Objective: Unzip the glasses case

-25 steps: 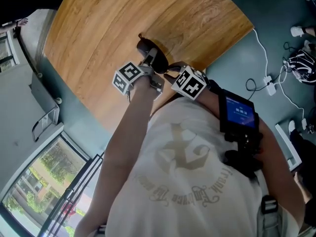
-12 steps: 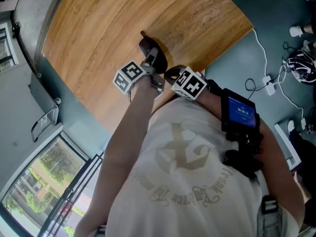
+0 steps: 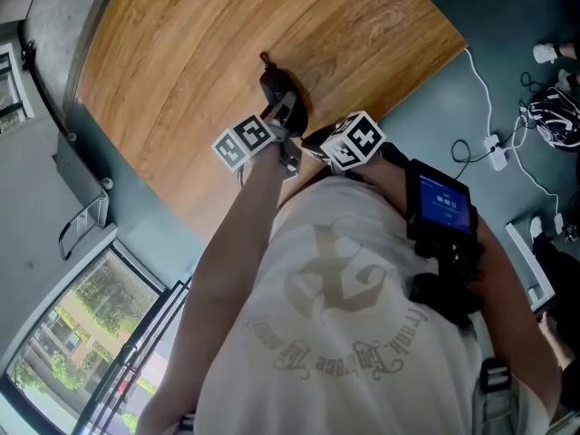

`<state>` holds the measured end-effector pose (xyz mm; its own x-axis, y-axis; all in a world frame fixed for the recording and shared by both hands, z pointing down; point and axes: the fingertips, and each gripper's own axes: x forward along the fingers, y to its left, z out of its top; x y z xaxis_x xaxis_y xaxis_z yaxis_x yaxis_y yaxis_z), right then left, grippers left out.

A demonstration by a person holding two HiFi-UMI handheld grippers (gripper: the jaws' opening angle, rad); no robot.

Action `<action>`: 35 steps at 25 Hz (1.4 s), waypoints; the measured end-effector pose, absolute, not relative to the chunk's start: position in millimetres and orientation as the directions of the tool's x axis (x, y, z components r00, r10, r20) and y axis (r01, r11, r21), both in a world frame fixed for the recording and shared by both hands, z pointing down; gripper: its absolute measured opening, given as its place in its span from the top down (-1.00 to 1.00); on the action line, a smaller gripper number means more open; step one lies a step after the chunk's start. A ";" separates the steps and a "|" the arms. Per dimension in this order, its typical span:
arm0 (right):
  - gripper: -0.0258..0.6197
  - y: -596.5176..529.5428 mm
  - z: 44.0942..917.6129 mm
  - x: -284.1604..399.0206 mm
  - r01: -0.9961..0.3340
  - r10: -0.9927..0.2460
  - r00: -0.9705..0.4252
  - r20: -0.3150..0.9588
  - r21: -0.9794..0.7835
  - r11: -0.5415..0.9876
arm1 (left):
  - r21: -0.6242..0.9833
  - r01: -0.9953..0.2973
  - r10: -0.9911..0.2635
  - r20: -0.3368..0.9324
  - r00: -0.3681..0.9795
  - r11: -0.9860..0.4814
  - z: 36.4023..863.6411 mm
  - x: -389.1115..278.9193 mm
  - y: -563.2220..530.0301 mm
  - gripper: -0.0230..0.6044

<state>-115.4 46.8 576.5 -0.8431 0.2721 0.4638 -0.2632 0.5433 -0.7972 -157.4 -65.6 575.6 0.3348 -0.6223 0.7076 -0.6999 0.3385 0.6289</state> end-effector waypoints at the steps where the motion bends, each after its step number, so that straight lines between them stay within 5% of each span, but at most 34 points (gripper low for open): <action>1: 0.89 47.5 578.0 -115.0 -0.260 0.275 -0.848 0.452 -0.809 0.527 | 0.628 -0.706 -0.618 0.707 0.343 0.328 576.1 -156.2 -65.1 -0.10; 17: 0.91 43.5 571.7 -114.6 -0.246 0.247 -0.906 0.345 -0.901 0.357 | 0.603 -0.742 -0.538 0.746 0.392 0.294 583.7 -151.0 -62.5 -0.07; 25: 0.72 53.0 572.6 -107.4 -0.297 0.178 -0.756 0.629 -0.573 0.764 | 0.623 -0.680 -0.562 0.743 0.362 0.386 566.5 -154.5 -56.7 -0.06; 28: 0.50 43.4 568.9 -106.6 -0.311 0.099 -0.729 0.678 -0.456 0.834 | 0.642 -0.633 -0.588 0.734 0.341 0.434 564.5 -157.1 -59.3 -0.06; 35: 0.47 17.5 562.1 -104.6 -0.317 -0.102 -0.663 0.742 -0.154 0.936 | 0.696 -0.475 -0.663 0.698 0.272 0.538 560.8 -161.4 -69.8 -0.07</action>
<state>-104.6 17.5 562.1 -0.6627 -0.1024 0.7419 -0.3168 0.9360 -0.1537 -161.4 -69.8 560.8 0.2718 -0.6627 0.6978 -0.4752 0.5381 0.6961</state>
